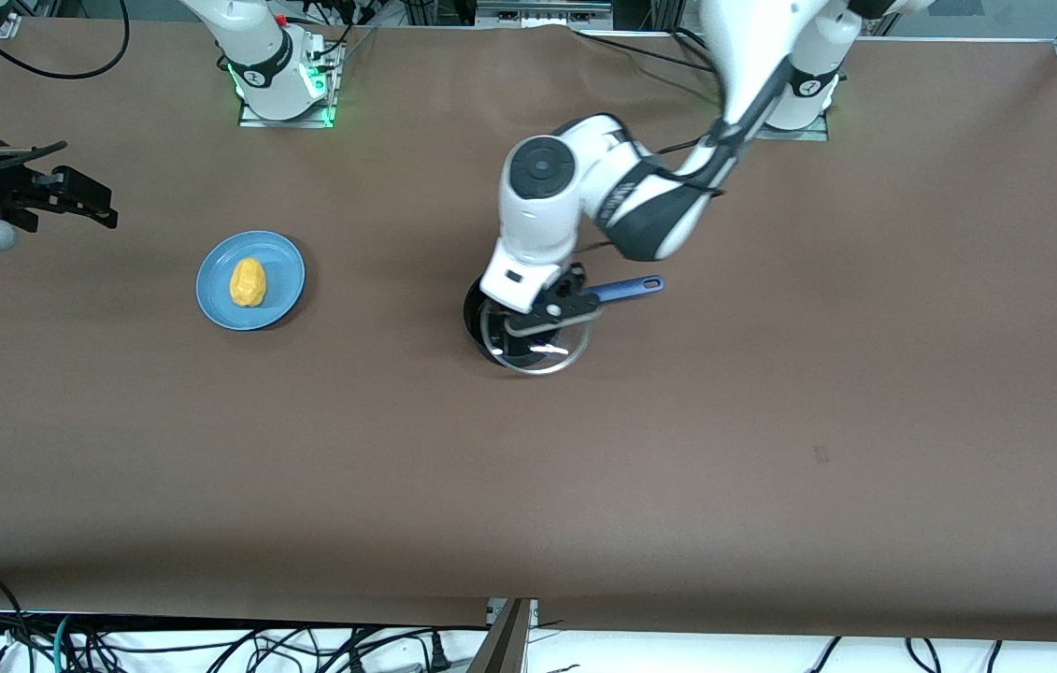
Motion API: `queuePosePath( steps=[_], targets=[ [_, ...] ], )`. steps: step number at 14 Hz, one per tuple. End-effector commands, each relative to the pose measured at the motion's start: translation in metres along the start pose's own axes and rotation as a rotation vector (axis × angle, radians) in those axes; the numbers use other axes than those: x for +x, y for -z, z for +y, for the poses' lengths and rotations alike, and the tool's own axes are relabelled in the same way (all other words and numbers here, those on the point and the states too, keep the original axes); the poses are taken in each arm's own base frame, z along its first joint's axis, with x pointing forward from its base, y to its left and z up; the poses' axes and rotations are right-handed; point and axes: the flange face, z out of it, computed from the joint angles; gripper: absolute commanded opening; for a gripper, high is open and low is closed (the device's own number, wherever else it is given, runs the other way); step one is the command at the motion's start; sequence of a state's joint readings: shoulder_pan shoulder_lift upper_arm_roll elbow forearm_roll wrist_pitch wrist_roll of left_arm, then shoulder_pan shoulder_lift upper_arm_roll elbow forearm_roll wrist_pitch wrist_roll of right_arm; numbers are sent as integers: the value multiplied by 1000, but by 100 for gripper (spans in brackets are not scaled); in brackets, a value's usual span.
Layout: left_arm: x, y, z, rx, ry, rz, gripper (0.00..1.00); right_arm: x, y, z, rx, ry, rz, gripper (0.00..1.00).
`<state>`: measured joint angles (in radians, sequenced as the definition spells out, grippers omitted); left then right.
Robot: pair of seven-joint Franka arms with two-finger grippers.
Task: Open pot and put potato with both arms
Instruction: 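Lift the lid off with the left gripper while the right gripper grasps the potato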
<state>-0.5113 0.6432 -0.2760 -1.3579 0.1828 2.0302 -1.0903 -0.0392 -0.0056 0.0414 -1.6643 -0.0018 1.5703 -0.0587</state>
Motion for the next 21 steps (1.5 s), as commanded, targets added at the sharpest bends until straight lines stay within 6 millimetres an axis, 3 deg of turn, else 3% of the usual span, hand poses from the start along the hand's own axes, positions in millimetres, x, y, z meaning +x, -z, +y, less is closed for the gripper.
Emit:
queuePosePath(
  steps=[1, 3, 5, 7, 9, 12, 14, 16, 19, 20, 21],
  targets=[
    [56, 41, -58, 33, -60, 27, 50, -4, -3, 2, 19, 1, -22, 100],
    [106, 47, -123, 60, -162, 17, 50, 0, -23, 3, 14, 5, -87, 100],
    [156, 46, -198, 27, -264, -33, 50, 10, -64, 5, 16, 7, -176, 100],
    [203, 33, -285, 16, -396, -61, 50, 9, -105, 6, 9, 9, -235, 100],
    [225, 11, -355, -10, -452, -63, 50, 7, -149, 7, -13, 12, -209, 100],
    [226, -45, -444, -55, -439, -53, 50, -4, -215, 1, -17, 17, -126, 100],
    [214, -78, -474, -69, -406, -32, 49, -12, -260, -1, -14, 16, -69, 100],
    [200, -101, -483, -60, -399, -16, 50, -23, -304, -3, -12, 19, -9, 100],
    [193, -124, -487, -52, -392, -13, 55, -29, -340, -6, -5, 18, -25, 100],
    [195, -122, -487, -52, -378, -15, 71, -28, -348, -6, -3, 18, -27, 100],
    [202, -107, -484, -56, -374, -1, 100, -28, -357, -6, -2, 20, -23, 100]
  ],
)
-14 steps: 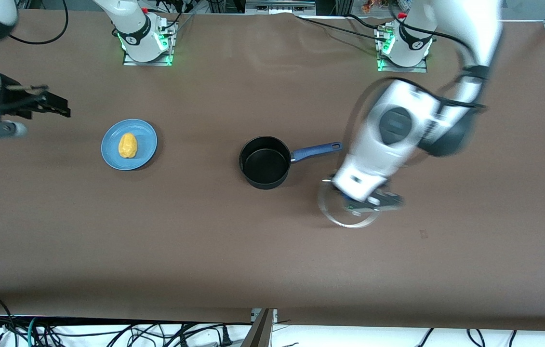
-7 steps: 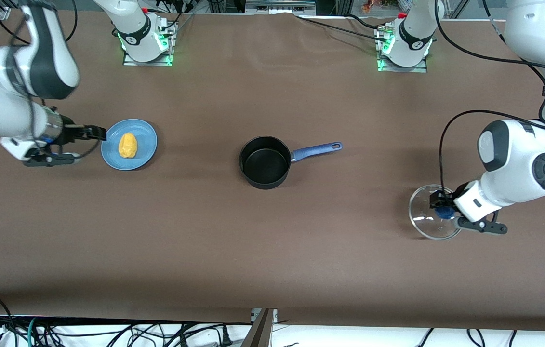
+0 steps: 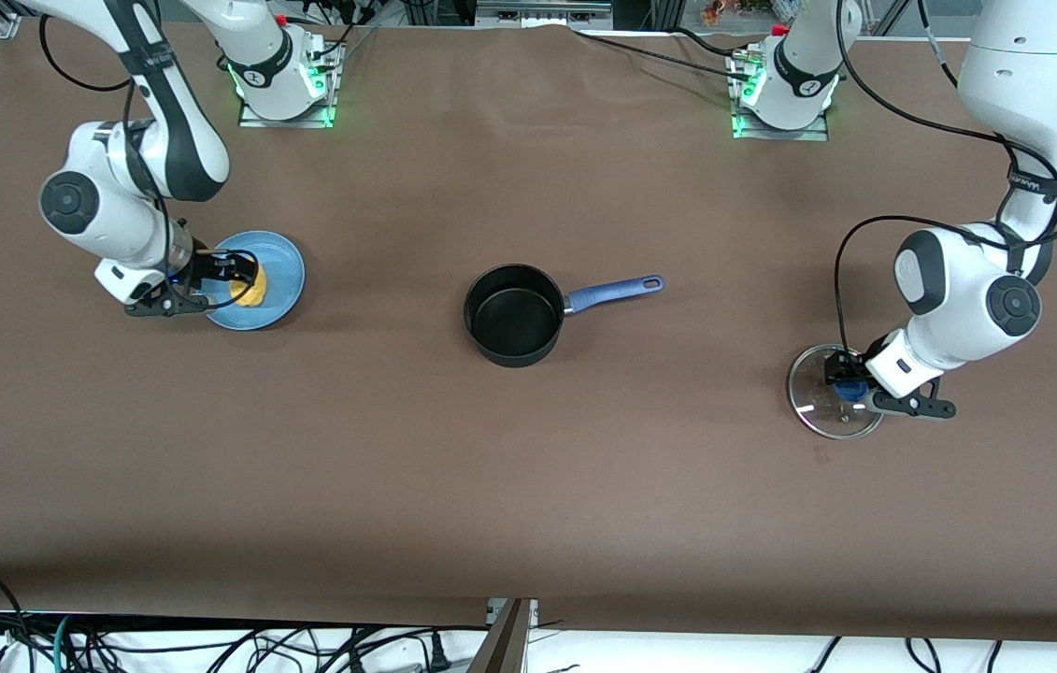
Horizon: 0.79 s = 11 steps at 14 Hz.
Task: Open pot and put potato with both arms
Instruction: 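Lift the lid off with the left gripper while the right gripper grasps the potato, then release the lid on the table and withdraw the left gripper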
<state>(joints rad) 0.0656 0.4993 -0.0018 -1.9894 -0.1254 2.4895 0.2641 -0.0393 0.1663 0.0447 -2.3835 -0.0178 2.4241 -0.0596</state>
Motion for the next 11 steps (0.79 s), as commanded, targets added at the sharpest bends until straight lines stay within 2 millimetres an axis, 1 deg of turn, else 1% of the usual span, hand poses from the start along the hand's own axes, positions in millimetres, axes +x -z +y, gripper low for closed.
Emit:
queuePosePath(
  steps=[1, 2, 3, 4, 5, 6, 7, 8, 9, 11],
  targets=[
    [13, 45, 4, -26, 5, 9, 100, 2, -19, -2, -1, 2, 23, 100],
    [24, 72, 7, -45, 6, -25, 100, 0, -30, -2, 1, 2, 11, 100],
    [36, 100, 12, -65, 26, -74, 100, 0, -35, -2, 3, 3, 2, 96],
    [48, 135, 18, -71, 46, -108, 100, -1, -38, -2, 3, 3, -4, 81],
    [55, 171, 26, -75, 59, -136, 100, -2, -44, -3, 5, 4, -16, 64],
    [58, 207, 31, -74, 75, -149, 100, -2, -49, -3, 6, 4, -25, 50],
    [57, 239, 34, -73, 94, -155, 100, -3, -49, -4, 5, 7, -29, 40],
    [52, 268, 37, -70, 111, -156, 100, -2, -45, -5, 5, 12, -25, 34],
    [45, 289, 41, -49, 118, -167, 100, 0, -40, -7, 5, 13, -27, 28],
    [30, 326, 49, 30, 134, -191, 100, 7, -7, -18, 3, 32, -36, 27]
  ],
)
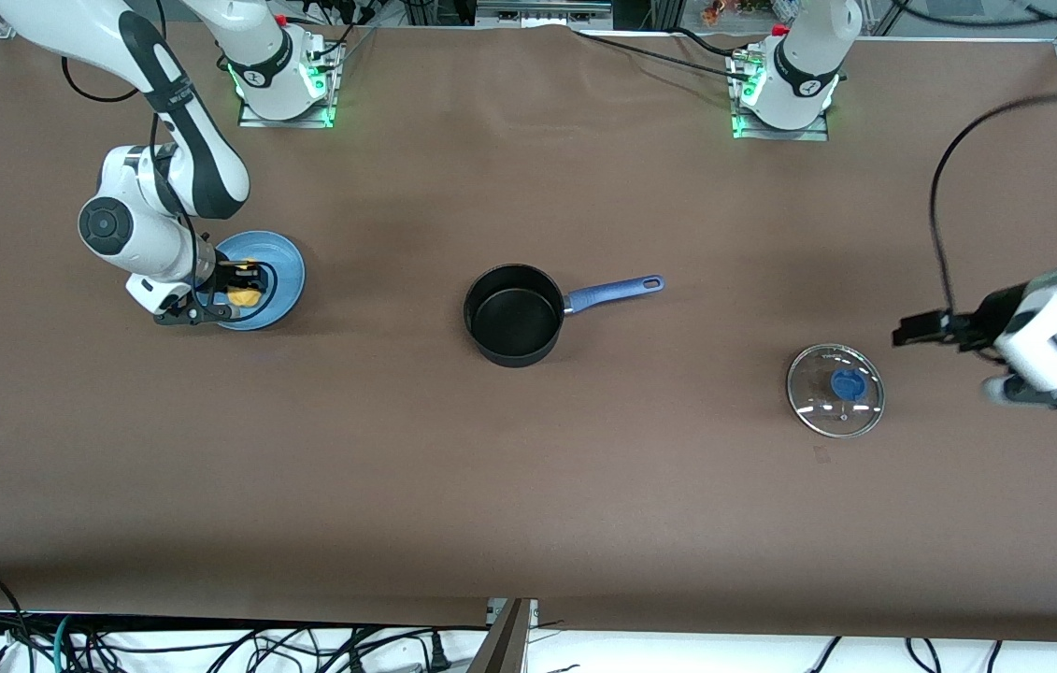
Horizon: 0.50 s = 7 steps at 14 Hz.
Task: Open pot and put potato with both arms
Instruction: 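Release the lid on the table and withdraw the left gripper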
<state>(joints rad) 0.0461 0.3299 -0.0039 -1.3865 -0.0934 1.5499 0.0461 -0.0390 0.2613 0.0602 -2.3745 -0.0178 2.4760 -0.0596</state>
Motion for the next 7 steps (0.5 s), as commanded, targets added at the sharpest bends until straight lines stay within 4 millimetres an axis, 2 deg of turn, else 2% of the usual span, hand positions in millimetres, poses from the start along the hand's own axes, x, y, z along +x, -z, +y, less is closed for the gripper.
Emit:
queuePosePath(
  steps=[1, 4, 6, 7],
  targets=[
    [-25, 39, 10, 70, 48, -20, 100, 7, 52, -18, -9, 13, -17, 28],
    [-36, 48, 10, 68, 66, -34, 100, 33, 118, -52, -9, -43, -101, 28],
    [-37, 48, 17, 64, 64, -38, 100, 50, 164, -101, -11, -43, -117, 28],
    [-36, 47, 21, 67, 60, -41, 100, 55, 174, -129, -14, -36, -117, 28]
  ],
)
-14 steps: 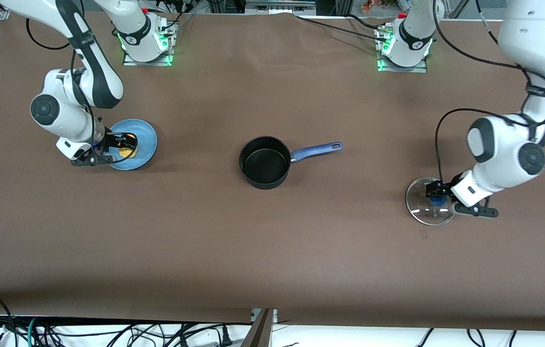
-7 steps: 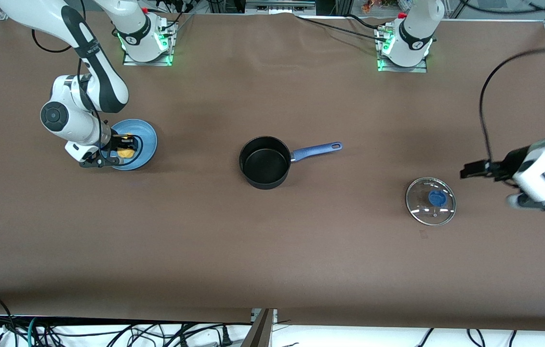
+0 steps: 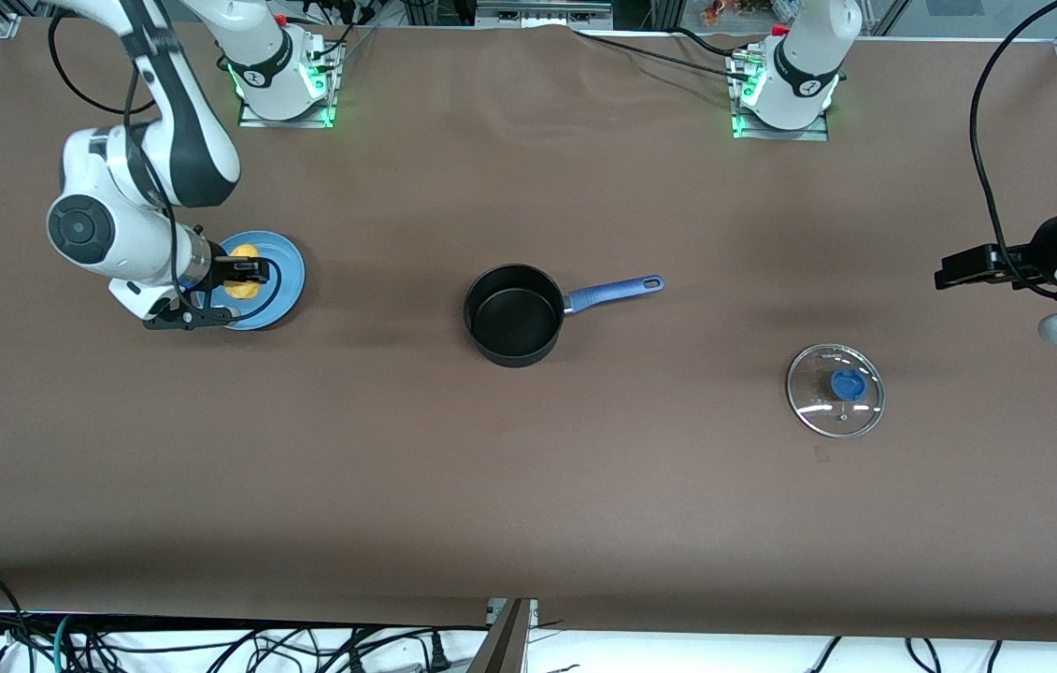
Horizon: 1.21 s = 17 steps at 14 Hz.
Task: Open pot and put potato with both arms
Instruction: 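Carry the yellow potato with the right gripper over the saucepan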
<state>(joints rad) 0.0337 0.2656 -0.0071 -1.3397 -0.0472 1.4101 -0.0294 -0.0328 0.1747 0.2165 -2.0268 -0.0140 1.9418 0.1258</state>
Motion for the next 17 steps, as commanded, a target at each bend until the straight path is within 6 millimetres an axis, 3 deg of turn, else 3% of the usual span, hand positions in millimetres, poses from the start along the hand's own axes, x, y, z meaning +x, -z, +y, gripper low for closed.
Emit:
queuePosePath(
  steps=[1, 3, 6, 9, 12, 15, 17],
  targets=[
    [-2, 0, 10, 20, 5, -12, 100, 16, 29, -77, 2, -5, -6, 28],
    [-1, 0, 8, 23, 7, -12, 100, 22, 31, -150, 53, -67, 6, 28],
    [0, 0, 10, 22, 4, -10, 100, 49, 15, -243, 99, -179, -3, 28],
    [0, 2, 10, 24, 3, -6, 100, 64, -11, -321, 137, -229, 26, 28],
    [0, 4, 5, 19, 11, -1, 100, 60, -48, -367, 180, -258, 83, 28],
    [1, 4, 6, 20, 9, 1, 100, 58, -87, -387, 150, -239, 99, 28],
    [1, 4, 6, 20, 9, 2, 100, 62, -103, -388, 133, -228, 115, 28]
  ],
)
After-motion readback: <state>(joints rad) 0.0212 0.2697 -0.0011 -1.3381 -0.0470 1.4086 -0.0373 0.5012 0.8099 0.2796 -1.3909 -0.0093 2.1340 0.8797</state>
